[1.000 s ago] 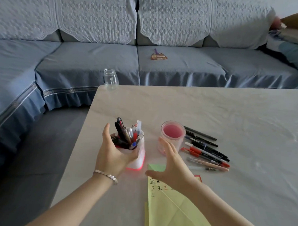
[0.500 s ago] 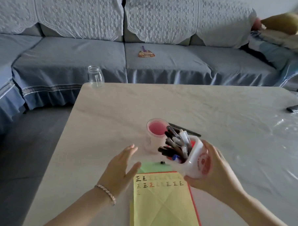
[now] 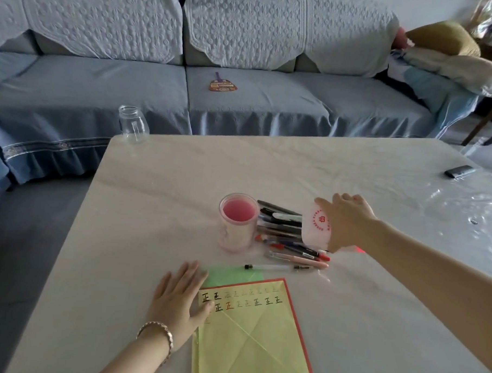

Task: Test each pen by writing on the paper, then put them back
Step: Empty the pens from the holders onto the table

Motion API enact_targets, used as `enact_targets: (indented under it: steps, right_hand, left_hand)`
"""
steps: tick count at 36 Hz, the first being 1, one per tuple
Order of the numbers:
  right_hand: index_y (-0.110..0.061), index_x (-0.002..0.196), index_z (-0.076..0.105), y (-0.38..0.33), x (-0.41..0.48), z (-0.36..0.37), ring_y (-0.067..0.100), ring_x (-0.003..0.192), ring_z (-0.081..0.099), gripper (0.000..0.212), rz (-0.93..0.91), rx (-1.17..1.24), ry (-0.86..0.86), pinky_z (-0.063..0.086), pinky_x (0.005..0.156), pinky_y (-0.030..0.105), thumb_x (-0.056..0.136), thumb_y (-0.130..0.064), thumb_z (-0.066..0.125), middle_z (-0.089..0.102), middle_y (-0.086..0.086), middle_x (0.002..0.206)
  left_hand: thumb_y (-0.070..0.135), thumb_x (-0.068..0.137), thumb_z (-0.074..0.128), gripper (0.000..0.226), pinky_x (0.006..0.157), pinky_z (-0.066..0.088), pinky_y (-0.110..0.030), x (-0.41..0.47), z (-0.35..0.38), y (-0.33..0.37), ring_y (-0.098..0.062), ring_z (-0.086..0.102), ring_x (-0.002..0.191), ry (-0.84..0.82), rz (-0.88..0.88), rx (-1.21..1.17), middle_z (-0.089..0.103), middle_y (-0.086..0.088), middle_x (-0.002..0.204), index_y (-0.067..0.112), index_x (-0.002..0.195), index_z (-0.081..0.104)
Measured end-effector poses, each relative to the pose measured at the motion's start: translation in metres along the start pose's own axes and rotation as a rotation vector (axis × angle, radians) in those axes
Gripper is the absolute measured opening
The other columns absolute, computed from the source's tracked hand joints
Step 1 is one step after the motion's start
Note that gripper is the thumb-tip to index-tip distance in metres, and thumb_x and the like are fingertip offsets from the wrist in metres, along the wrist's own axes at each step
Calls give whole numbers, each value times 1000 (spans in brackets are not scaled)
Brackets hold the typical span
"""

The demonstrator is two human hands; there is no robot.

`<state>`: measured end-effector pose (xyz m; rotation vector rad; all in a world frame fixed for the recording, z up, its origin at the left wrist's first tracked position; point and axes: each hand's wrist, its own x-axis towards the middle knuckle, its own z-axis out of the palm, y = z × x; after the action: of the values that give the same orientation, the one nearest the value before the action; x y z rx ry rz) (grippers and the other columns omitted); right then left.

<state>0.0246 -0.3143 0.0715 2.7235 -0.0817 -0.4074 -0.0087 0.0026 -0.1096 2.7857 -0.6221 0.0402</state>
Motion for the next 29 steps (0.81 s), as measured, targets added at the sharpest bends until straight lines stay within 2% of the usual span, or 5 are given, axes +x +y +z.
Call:
enact_targets:
  steps: [8, 15, 23, 26, 29]
  right_hand:
    - [-23, 140, 20, 24, -31, 1, 23, 115, 45, 95, 76, -167, -138, 34, 95, 31, 63, -43, 72, 44, 7, 124]
    - [-24, 141, 13, 34, -56, -9, 21, 115, 43, 98, 91, -178, -24, 32, 97, 30, 64, -45, 69, 41, 4, 126]
    - [-44, 132, 28, -15, -85, 10, 12, 111, 39, 97, -64, 891, 137, 37, 86, 22, 52, -32, 82, 29, -12, 117]
    - [-59, 116, 29, -47, -88, 21, -4, 115, 36, 95, -136, 1156, 227, 33, 100, 19, 36, -47, 80, 32, -26, 110]
    - [-47, 119, 36, -78, -85, 26, -25, 108, 31, 98, -175, 1340, 206, 24, 89, -6, 32, -49, 79, 42, -19, 118]
  left_hand:
    - [61, 91, 11, 64, 108, 5, -26, -1, 2, 0, -13, 25, 133, -33, 1, -13, 52, -2, 133, 24, 122, 53]
    - [62, 91, 12, 65, 108, 4, -25, -1, -2, 3, -15, 32, 127, -57, -20, -34, 52, -3, 134, 24, 122, 55]
    - [63, 84, 29, 62, 107, 9, -25, -3, -5, 4, -12, 31, 127, -46, 10, -89, 52, -2, 133, 21, 119, 59]
    - [74, 77, 26, 80, 110, 7, -24, -3, -16, 8, -5, 27, 133, 108, -39, -359, 37, 12, 139, 19, 129, 49]
    - [88, 65, 28, 94, 106, 12, -9, -4, -46, 18, 6, 28, 128, 148, -102, -710, 33, 16, 137, 23, 132, 39]
